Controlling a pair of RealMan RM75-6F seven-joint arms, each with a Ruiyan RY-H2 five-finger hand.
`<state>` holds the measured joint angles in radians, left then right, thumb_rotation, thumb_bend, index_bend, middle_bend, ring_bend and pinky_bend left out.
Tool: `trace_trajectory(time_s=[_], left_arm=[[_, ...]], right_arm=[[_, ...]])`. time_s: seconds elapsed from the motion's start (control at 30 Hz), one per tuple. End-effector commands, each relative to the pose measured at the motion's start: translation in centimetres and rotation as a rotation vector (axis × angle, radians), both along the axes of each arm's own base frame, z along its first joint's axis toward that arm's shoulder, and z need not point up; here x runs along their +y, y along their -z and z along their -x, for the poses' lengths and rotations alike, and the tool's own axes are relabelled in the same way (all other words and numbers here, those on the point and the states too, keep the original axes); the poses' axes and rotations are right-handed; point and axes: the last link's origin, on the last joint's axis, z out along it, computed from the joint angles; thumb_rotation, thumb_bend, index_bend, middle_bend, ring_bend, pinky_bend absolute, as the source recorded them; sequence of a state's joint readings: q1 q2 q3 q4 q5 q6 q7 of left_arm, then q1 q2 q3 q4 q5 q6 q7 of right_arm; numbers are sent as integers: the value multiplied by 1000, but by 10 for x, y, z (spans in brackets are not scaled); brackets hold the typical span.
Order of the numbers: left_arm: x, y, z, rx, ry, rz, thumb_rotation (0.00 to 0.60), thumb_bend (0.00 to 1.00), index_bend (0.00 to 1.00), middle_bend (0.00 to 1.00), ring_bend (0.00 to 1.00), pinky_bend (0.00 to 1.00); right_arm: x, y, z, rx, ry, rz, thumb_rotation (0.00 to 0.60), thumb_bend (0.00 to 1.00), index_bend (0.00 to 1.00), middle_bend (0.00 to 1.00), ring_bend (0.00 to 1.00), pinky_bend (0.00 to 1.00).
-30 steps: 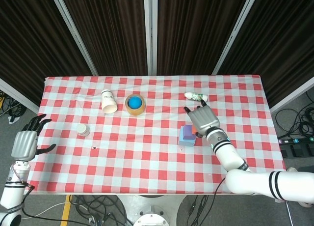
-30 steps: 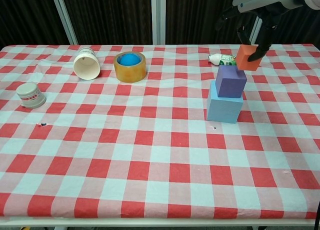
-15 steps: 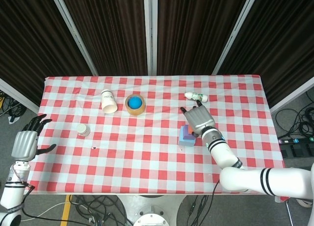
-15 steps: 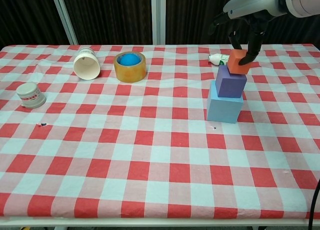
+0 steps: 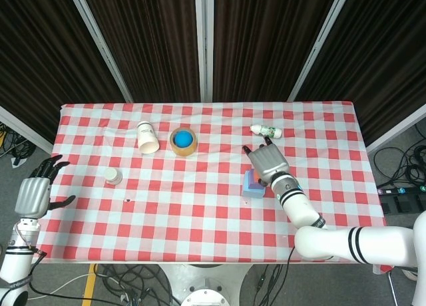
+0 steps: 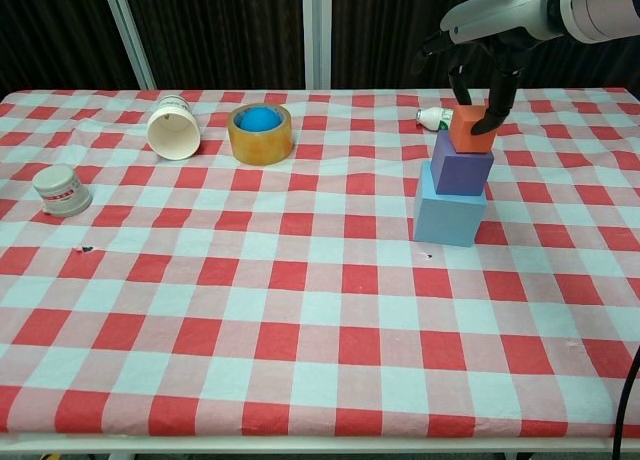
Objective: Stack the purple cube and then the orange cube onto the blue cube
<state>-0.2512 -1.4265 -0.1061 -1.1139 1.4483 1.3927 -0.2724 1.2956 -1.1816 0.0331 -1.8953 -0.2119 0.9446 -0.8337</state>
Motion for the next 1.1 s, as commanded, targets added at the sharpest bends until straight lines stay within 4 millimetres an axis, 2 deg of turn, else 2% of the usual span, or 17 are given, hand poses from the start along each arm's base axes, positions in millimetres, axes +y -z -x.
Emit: trace_trajectory(time_s=[0.03, 0.27, 0.37, 0.47, 0.53, 0.63, 0.73, 0.9, 0.97, 1.1], left_arm=[[0, 0, 0, 6, -1, -2, 600, 111, 276, 240, 162, 288], [0, 0, 0, 1, 1, -2, 600, 111, 276, 240, 162, 288], [0, 0, -1, 1, 3, -3, 600, 111, 276, 240, 162, 288], [1, 0, -2, 1, 8, -2, 600, 112, 276, 240, 162, 288], [2, 0, -4, 1, 14, 0, 600, 111, 276, 240, 162, 288], [2, 1, -7, 1, 25, 3, 600, 111, 276, 240, 163, 288], [2, 1, -9, 0, 31, 5, 600, 111, 276, 240, 162, 288], [0, 4, -12, 10, 44, 15, 600, 112, 276, 240, 162, 288], [-1, 4, -13, 42, 58, 10, 600, 112, 276, 240, 162, 288], [-3, 8, -15, 75, 71, 8, 600, 110, 276, 240, 163, 288]], right_arm=[[1, 1, -1, -14, 7, -5, 600, 122, 40, 341, 123, 0], [7, -6, -3, -27, -4, -19, 600, 81, 6, 222, 43, 0], [13, -22, -6, -74, -8, 6, 600, 76, 4, 215, 42, 0], [21, -49, -4, -147, -10, 62, 600, 44, 5, 216, 42, 0], [26, -70, 7, -181, -14, 129, 600, 9, 2, 219, 42, 0], [35, -97, 37, -151, -54, 270, 600, 2, 0, 220, 42, 0], [54, -106, 80, -131, -92, 415, 600, 14, 0, 218, 42, 0], [93, -89, 158, -225, -29, 531, 600, 59, 1, 182, 22, 0], [104, -81, 181, -249, 35, 527, 600, 61, 1, 174, 12, 0], [113, -75, 195, -258, 57, 511, 600, 61, 1, 169, 4, 0]])
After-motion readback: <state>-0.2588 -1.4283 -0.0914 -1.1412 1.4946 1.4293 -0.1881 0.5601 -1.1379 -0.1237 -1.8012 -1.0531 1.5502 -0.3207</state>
